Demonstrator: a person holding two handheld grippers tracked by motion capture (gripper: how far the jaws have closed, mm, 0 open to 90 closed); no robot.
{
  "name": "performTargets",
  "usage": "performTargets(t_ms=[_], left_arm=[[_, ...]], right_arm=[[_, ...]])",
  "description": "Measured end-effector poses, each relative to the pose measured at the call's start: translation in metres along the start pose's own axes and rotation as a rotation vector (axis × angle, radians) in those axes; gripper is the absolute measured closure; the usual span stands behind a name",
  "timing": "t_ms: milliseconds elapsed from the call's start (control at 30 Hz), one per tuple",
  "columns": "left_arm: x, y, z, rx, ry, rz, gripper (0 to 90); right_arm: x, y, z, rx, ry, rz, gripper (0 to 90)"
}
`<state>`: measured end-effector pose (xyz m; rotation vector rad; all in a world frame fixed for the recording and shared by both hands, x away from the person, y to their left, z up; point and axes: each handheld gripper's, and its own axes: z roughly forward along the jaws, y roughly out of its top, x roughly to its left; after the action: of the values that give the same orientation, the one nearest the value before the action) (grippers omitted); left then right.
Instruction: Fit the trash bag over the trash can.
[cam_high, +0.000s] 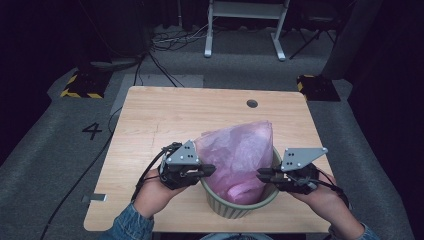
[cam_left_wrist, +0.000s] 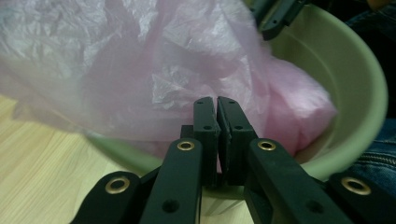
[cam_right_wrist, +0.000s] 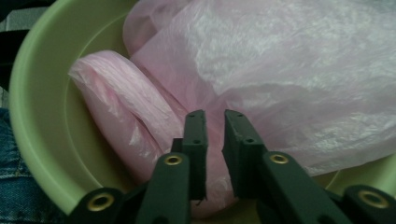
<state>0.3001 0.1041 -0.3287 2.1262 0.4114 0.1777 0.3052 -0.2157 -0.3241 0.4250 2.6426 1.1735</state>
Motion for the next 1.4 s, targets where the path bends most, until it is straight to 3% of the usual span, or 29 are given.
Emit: performTargets(t_ms=[100,233,467,600,733,833,867,967,1033,1133,1233,1400], left_arm=[[-0.007,0.003,0.000,-0.004,-0.015,0.032,86.5],[-0.012,0.004,0.001,0.006,-0.017,0.049,86.5],[-0.016,0.002,0.002,0.005,-0.041,0.069,86.5],[-0.021,0.000,-0.002,-0.024,-0.064,0.067,86.5],[-0.031,-0.004,-0.004,-0.038,-0.080,0.091,86.5],[-0.033,-0.005,-0.005,-0.056,-0.085,0.088,85.5],[-0.032,-0.005,-0.007,-0.072,-0.068,0.078,83.1],[-0.025,-0.006,-0.015,-0.137,-0.035,0.029,68.5],[-0.018,-0.007,-0.021,-0.179,-0.023,-0.004,58.3],[-0.009,-0.005,-0.029,-0.215,-0.011,-0.037,49.9],[-0.004,0.000,-0.040,-0.267,0.024,-0.068,48.5],[0.005,0.017,-0.052,-0.333,0.058,-0.057,47.9]], right_arm=[[-0.004,0.000,-0.008,-0.049,-0.023,0.021,64.5],[-0.016,0.007,-0.023,-0.109,-0.108,0.032,56.4],[-0.057,0.011,-0.028,-0.199,-0.190,0.164,44.5],[-0.074,0.010,-0.019,-0.205,-0.155,0.238,44.7],[-0.079,0.009,-0.006,-0.198,-0.078,0.286,51.7],[-0.075,0.012,-0.001,-0.190,-0.025,0.250,72.4],[-0.073,0.013,-0.001,-0.187,-0.022,0.227,78.4],[-0.061,0.015,-0.002,-0.178,-0.024,0.140,89.9],[-0.051,0.016,-0.003,-0.168,-0.036,0.064,90.0],[-0.040,0.015,-0.004,-0.168,-0.043,0.002,90.0],[-0.031,0.012,-0.005,-0.178,-0.037,-0.034,90.0],[-0.018,0.006,-0.003,-0.185,-0.025,-0.081,90.0]])
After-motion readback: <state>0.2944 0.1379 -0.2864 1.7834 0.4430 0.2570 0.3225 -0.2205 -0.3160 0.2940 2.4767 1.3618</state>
